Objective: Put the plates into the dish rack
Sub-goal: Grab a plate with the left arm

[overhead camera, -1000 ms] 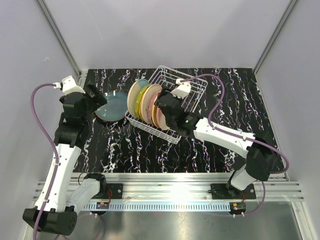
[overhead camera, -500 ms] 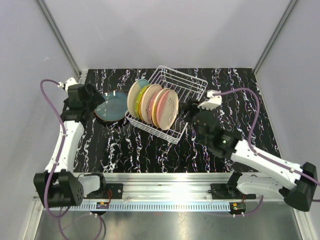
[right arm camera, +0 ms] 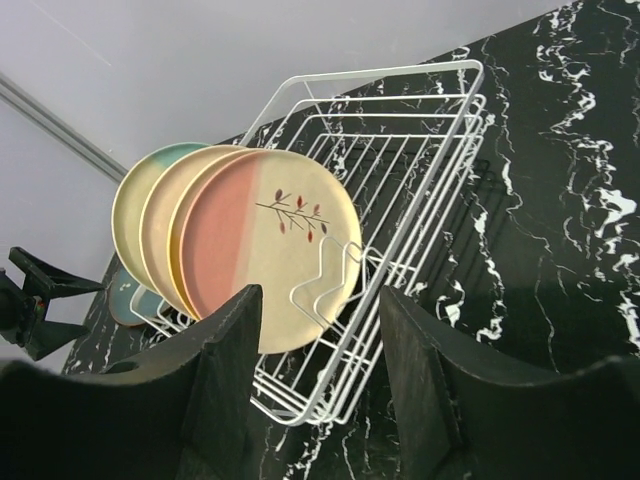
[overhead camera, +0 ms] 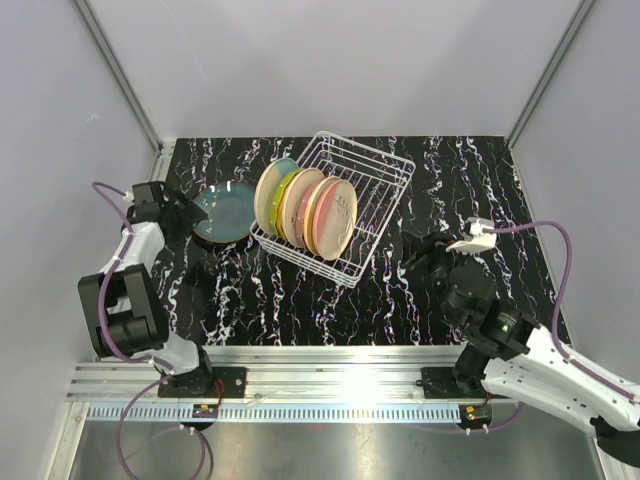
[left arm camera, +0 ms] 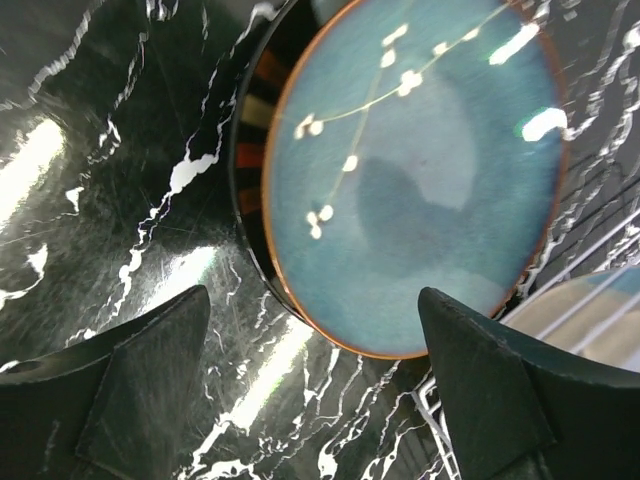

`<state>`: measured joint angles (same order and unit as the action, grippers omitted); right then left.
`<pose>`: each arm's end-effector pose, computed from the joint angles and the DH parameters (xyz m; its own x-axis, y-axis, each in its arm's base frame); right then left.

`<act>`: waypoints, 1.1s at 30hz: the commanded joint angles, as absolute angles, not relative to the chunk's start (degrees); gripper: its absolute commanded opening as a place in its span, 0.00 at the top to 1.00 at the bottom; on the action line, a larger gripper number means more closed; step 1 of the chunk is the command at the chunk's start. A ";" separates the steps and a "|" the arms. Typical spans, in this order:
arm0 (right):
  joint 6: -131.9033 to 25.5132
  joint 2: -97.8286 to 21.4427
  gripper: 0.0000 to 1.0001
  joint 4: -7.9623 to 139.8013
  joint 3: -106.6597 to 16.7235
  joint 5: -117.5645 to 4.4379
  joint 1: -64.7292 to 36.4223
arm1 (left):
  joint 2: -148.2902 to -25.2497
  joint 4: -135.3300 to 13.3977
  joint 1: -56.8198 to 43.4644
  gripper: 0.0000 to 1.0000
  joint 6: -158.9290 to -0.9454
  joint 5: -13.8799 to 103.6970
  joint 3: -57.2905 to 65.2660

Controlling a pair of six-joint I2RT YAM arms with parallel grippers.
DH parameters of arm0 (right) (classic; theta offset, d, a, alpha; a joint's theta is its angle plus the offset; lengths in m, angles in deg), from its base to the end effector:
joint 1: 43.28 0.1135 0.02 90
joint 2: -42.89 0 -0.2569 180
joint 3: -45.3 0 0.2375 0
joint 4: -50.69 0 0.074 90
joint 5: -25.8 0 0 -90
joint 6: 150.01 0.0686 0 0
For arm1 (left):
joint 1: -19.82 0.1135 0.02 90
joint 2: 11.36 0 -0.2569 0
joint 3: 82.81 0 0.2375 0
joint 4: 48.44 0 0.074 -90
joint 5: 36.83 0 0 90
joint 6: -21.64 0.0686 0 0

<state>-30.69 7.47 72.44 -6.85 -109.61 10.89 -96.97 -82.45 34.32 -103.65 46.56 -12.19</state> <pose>0.1331 0.1009 0.3201 -0.1200 0.4210 -0.8991 -0.1091 0.8945 0.4335 0.3147 0.0732 0.2009 -0.4950 -0.7208 -0.4853 -0.5655 0.6913 -0.4499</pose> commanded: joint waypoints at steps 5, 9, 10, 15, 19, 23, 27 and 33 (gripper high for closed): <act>-30.92 15.55 0.43 76.84 -3.35 -113.24 10.51 | -101.71 -76.34 35.38 0.23 -103.51 38.67 -11.85; -31.97 18.88 0.44 77.98 -2.73 -114.12 10.51 | -103.21 -76.52 35.38 0.26 -102.46 38.84 -11.23; -31.89 19.33 0.44 78.68 -2.73 -114.30 10.51 | -103.82 -76.34 35.38 0.26 -102.46 38.84 -11.23; -32.24 21.96 0.44 79.65 -2.73 -115.53 10.51 | -105.84 -76.43 35.55 0.29 -102.63 38.23 -10.61; -32.59 22.67 0.45 79.91 -2.29 -115.97 10.51 | -106.73 -75.38 35.99 0.32 -103.34 35.86 -10.79; -32.41 22.50 0.45 80.00 -2.21 -115.97 10.51 | -106.11 -75.02 36.17 0.35 -103.43 35.33 -10.96; -32.59 21.88 0.45 79.74 -2.12 -116.06 10.51 | -105.23 -77.39 36.26 0.36 -103.16 36.03 -10.44; -32.50 20.92 0.44 78.16 -1.59 -116.15 10.51 | -103.30 -78.98 36.26 0.37 -102.72 37.79 -9.91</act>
<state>-31.74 21.94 80.18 -2.15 -114.38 10.83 -106.52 -79.74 35.94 -103.12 37.79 -11.95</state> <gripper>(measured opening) 0.556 0.637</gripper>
